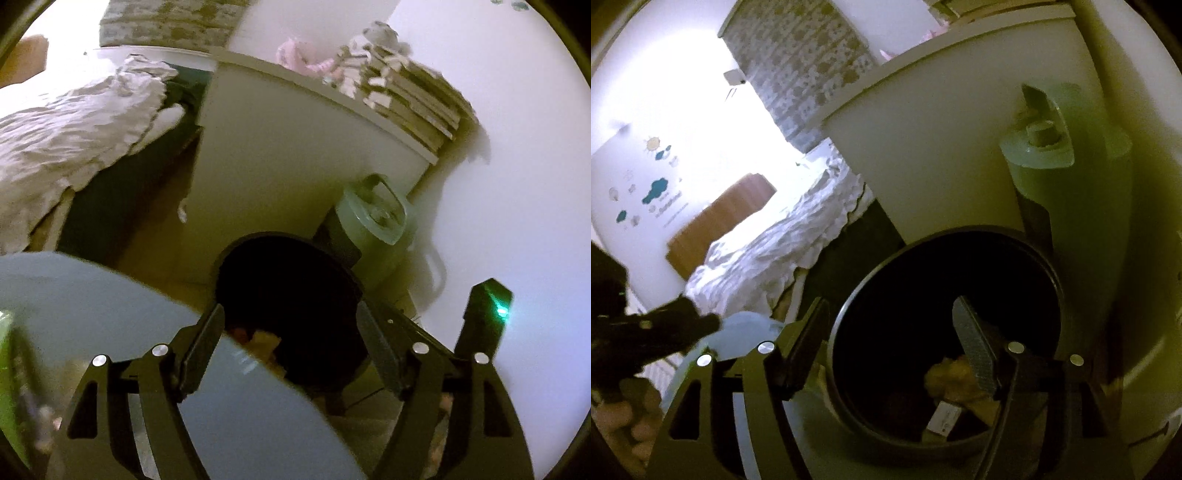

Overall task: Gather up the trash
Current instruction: 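Open both grippers to drop the bags into the bin, then grasp the green Doublemint bottle with the left gripper while the right grasps the green packet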

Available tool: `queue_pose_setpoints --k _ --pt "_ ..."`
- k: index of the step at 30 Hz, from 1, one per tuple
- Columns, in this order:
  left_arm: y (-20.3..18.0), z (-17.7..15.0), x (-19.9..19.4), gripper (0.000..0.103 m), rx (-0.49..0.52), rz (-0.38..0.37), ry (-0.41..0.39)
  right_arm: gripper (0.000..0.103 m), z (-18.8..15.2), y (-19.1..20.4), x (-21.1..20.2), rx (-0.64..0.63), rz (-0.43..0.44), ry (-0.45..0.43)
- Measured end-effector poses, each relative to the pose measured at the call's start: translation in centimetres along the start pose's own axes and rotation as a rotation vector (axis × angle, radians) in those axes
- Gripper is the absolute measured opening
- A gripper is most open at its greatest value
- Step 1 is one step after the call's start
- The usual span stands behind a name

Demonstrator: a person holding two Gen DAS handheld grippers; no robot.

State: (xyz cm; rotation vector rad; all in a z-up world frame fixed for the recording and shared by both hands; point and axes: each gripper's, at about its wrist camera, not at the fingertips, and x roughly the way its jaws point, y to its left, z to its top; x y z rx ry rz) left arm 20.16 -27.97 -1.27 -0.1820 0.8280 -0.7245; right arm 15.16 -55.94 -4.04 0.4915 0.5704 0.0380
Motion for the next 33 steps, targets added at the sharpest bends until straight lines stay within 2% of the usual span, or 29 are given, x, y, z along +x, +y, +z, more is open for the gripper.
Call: queue_pose_setpoints --k 4,8,10,13,15,19,22,23,25,28,29,33 --pt "3.3 -1.0 -4.8 0.076 -0.046 0.051 -0.037 0.07 -0.8 1.1 0.7 -0.036 0.004 0.036" --pt "8.4 -3.6 -10.8 0.076 -0.075 0.161 -0.061 0.074 -2.0 3.2 1.1 -0.092 0.027 0.075" --pt "10.5 -4.9 -12.8 0.076 -0.074 0.205 -0.047 0.074 -2.7 4.6 1.2 -0.127 0.057 0.103" --pt "13.8 -7.4 -14.8 0.075 -0.043 0.293 0.014 0.077 -3.6 7.1 1.2 -0.158 0.111 0.146" --pt "15.3 -8.4 -14.9 0.073 -0.021 0.333 0.056 0.082 -4.2 10.5 0.8 -0.194 0.173 0.175" --pt "17.2 -9.6 -13.7 0.066 0.012 0.339 0.123 0.084 -4.5 19.7 0.2 -0.33 0.222 0.233" --pt "18.3 -9.8 -12.5 0.055 0.026 0.343 0.154 0.084 -4.4 25.9 0.6 -0.423 0.246 0.283" --pt "18.5 -9.9 -12.5 0.052 0.044 0.351 0.141 0.084 -4.7 28.3 1.4 -0.446 0.258 0.331" --pt "18.8 -10.0 -12.4 0.047 0.06 0.361 0.139 0.084 -5.4 31.3 3.0 -0.484 0.251 0.398" --pt "19.3 -9.8 -12.4 0.035 0.047 0.353 0.126 0.084 -7.3 35.1 5.9 -0.548 0.195 0.477" --pt "19.3 -10.0 -12.5 0.031 0.042 0.35 0.122 0.084 -8.0 36.0 7.3 -0.561 0.153 0.506" --pt "19.9 -10.6 -13.6 0.031 0.001 0.336 0.101 0.084 -9.9 36.9 11.2 -0.569 0.02 0.566"
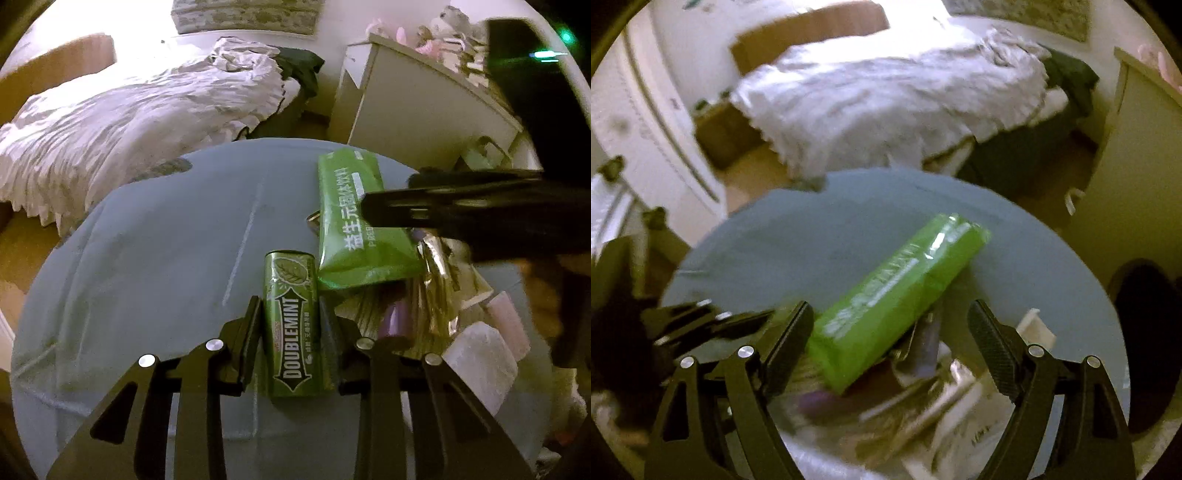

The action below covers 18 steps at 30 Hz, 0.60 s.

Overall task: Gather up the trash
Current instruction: 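Grasp the green Doublemint bottle with the left gripper while the right grasps the green packet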

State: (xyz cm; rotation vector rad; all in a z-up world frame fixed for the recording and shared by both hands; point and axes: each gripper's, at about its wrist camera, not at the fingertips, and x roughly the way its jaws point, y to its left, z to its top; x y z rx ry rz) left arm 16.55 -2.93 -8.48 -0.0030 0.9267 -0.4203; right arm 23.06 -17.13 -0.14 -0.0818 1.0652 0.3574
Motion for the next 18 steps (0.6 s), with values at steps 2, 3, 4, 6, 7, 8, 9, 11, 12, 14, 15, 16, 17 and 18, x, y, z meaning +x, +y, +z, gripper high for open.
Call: queue_pose_setpoints --k 2,3,4,6,7,8,9,11,12,14,15,16,17,18 --pt "0.2 -0.6 -0.6 0.031 -0.021 -0.002 -0.006 0.084 0.0 -0.6 1.7 0.028 -0.017 0.027" --pt "0.4 -0.9 -0.9 0.031 -0.034 -0.003 -0.009 0.08 0.1 -0.8 2.3 0.048 -0.015 0.036" --pt "0.6 -1.2 -1.2 0.031 -0.047 -0.004 -0.013 0.07 0.0 -1.1 2.8 0.057 -0.012 0.041" --pt "1.2 -2.0 -1.9 0.031 -0.084 -0.012 -0.019 0.059 0.4 -0.8 3.8 0.048 -0.006 0.048" --pt "1.4 -2.1 -2.0 0.031 -0.095 -0.014 -0.022 0.049 0.5 -0.4 4.0 0.03 -0.005 0.038" --pt "1.6 -2.5 -2.4 0.031 -0.107 -0.015 -0.026 0.045 0.6 -0.3 3.9 0.015 -0.007 0.031" --pt "1.6 -2.7 -2.7 0.031 -0.114 -0.013 -0.03 0.034 0.7 0.1 3.8 -0.004 0.001 0.013" --pt "1.9 -3.0 -3.3 0.031 -0.135 -0.014 -0.043 0.022 0.7 0.7 2.9 -0.044 0.03 -0.043" --pt "2.0 -3.2 -3.7 0.031 -0.146 -0.014 -0.052 0.018 0.7 0.8 2.3 -0.055 0.052 -0.069" --pt "2.0 -3.4 -4.4 0.031 -0.161 -0.013 -0.068 0.012 0.6 0.8 0.9 -0.056 0.089 -0.12" --pt "2.0 -3.4 -4.6 0.031 -0.162 -0.013 -0.075 0.011 0.3 0.4 -0.2 -0.042 0.139 -0.158" --pt "1.9 -3.3 -4.8 0.031 -0.163 -0.013 -0.08 0.011 0.0 0.0 -1.4 -0.025 0.181 -0.199" --pt "1.6 -3.2 -5.1 0.031 -0.161 -0.013 -0.088 0.011 -0.2 -0.3 -2.5 -0.016 0.199 -0.229" --pt "1.3 -3.0 -5.2 0.031 -0.158 -0.015 -0.093 0.011 -0.6 -0.8 -3.7 -0.01 0.213 -0.268"
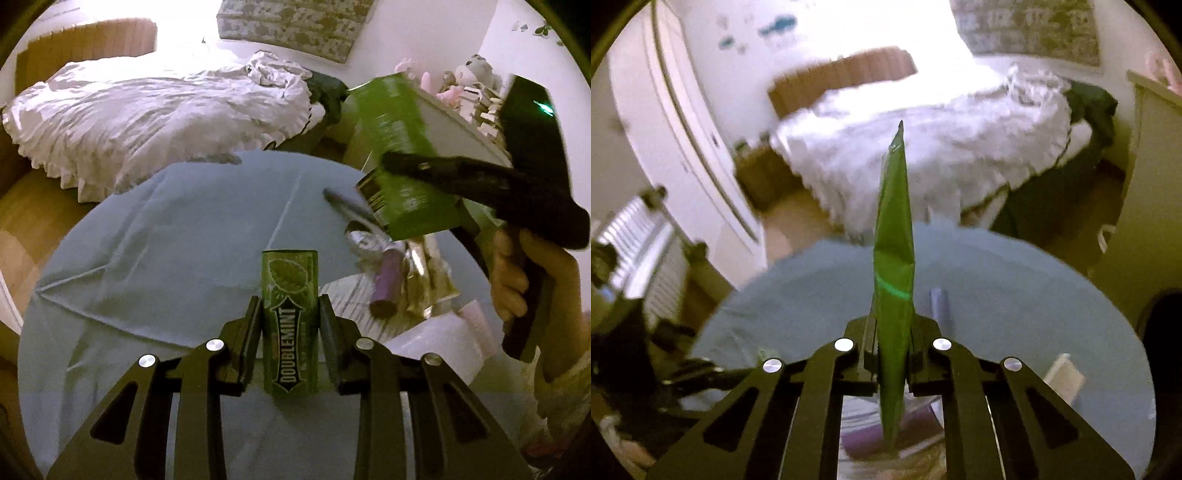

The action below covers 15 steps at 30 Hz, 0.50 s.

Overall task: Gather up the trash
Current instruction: 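Grasp the green Doublemint bottle with the left gripper while the right grasps the green packet, then carry the Doublemint bottle and green packet over the black bin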

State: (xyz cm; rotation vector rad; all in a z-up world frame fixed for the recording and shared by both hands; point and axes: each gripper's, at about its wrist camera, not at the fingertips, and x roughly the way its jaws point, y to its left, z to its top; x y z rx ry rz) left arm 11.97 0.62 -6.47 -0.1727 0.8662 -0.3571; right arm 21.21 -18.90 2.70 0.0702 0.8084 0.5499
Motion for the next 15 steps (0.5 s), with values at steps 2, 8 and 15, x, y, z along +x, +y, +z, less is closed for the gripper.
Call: queue_pose_setpoints --k 2,8,15 --pt "-0.8 0.5 -0.3 0.031 0.008 -0.01 -0.013 0.011 -0.2 -0.5 -3.0 0.006 0.036 -0.079" --pt "-5.1 3.2 -0.7 0.031 0.052 -0.072 -0.075 0.011 -2.3 -4.1 -12.7 0.036 0.029 -0.305" --pt "-10.8 5.9 0.5 0.031 0.096 -0.178 -0.095 0.011 -6.1 -11.4 -20.2 0.124 -0.061 -0.448"
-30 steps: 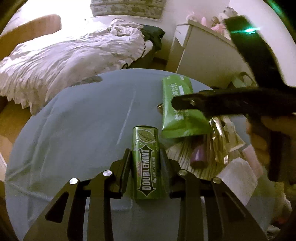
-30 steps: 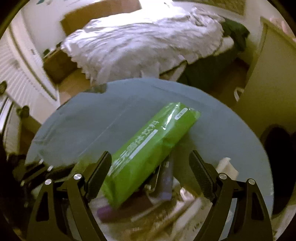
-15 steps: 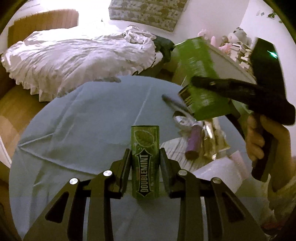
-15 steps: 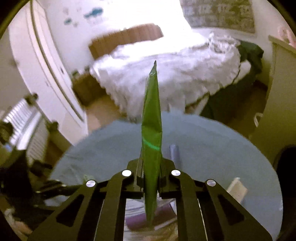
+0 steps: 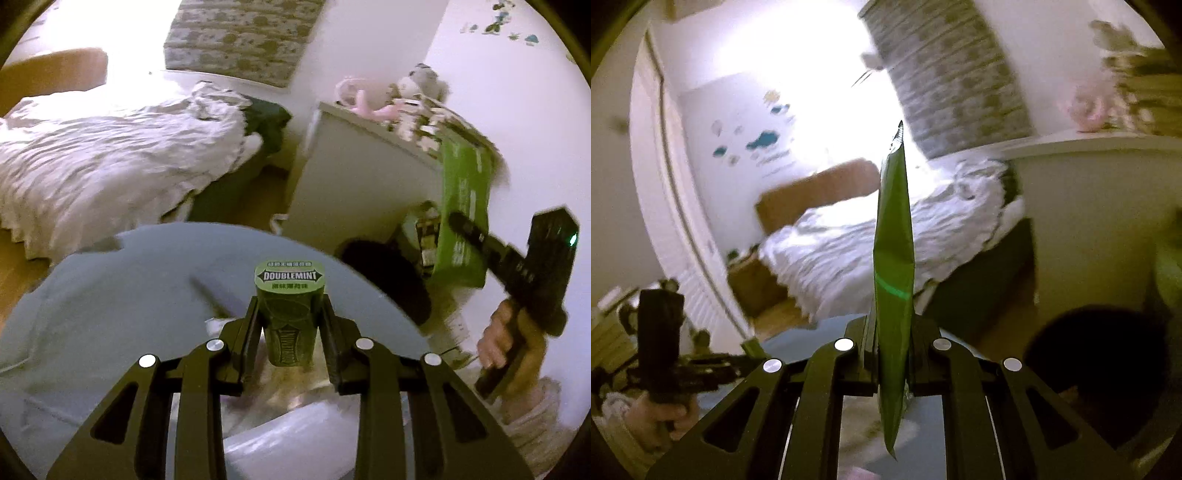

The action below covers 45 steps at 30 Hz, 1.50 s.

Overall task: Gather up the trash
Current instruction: 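Carry the Doublemint bottle and green packet over the black bin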

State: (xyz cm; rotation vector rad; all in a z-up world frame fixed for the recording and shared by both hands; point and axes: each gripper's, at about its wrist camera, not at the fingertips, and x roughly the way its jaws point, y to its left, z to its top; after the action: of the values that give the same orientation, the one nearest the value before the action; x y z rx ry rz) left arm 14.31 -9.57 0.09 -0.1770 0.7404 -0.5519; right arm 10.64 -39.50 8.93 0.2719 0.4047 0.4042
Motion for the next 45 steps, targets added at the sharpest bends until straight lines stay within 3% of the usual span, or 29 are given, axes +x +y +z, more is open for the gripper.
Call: queue_pose_setpoints --k 8,13,16,18,20,25,28,29,33,38,42,45 --pt "-7.5 3.2 4.4 0.031 0.097 -0.095 0.002 0.011 -0.7 -9.5 -5.1 0.135 -0.063 -0.128" --pt "-11.0 3.9 7.3 0.031 0.129 -0.144 0.018 0.011 -1.7 -13.4 -5.7 0.189 -0.086 -0.152" --pt "-12.3 4.0 8.7 0.031 0.131 -0.167 0.031 0.011 -2.4 -15.0 -5.7 0.221 -0.045 -0.142" --pt "-12.4 3.9 8.7 0.031 0.112 -0.186 0.033 0.011 -2.8 -14.6 -5.2 0.228 0.011 -0.126" --pt "-12.1 3.7 7.9 0.031 0.108 -0.175 0.024 0.011 -3.1 -13.6 -4.0 0.241 0.122 -0.073" --pt "-9.2 3.2 4.2 0.031 0.078 -0.091 -0.013 0.011 -5.8 -10.0 2.5 0.275 0.319 0.2" --pt "-7.3 2.7 2.4 0.031 0.057 -0.039 -0.019 0.013 -7.9 -7.4 6.5 0.212 0.308 0.419" --pt "-6.5 2.4 1.8 0.031 0.043 -0.024 -0.019 0.013 -7.9 -6.9 7.0 0.181 0.295 0.439" --pt "-4.7 1.5 0.3 0.031 0.005 0.011 -0.018 0.039 -8.4 -6.9 7.9 0.179 0.246 0.481" --pt "-4.5 1.0 -0.1 0.031 0.001 0.016 -0.012 0.039 -8.5 -6.5 8.1 0.158 0.231 0.476" --pt "-4.7 0.9 -0.1 0.031 0.007 0.002 -0.012 0.018 -7.6 -4.6 7.4 0.104 0.204 0.424" --pt "-5.1 0.9 -0.1 0.031 0.019 -0.013 -0.012 0.014 -7.0 -4.6 5.9 0.095 0.196 0.345"
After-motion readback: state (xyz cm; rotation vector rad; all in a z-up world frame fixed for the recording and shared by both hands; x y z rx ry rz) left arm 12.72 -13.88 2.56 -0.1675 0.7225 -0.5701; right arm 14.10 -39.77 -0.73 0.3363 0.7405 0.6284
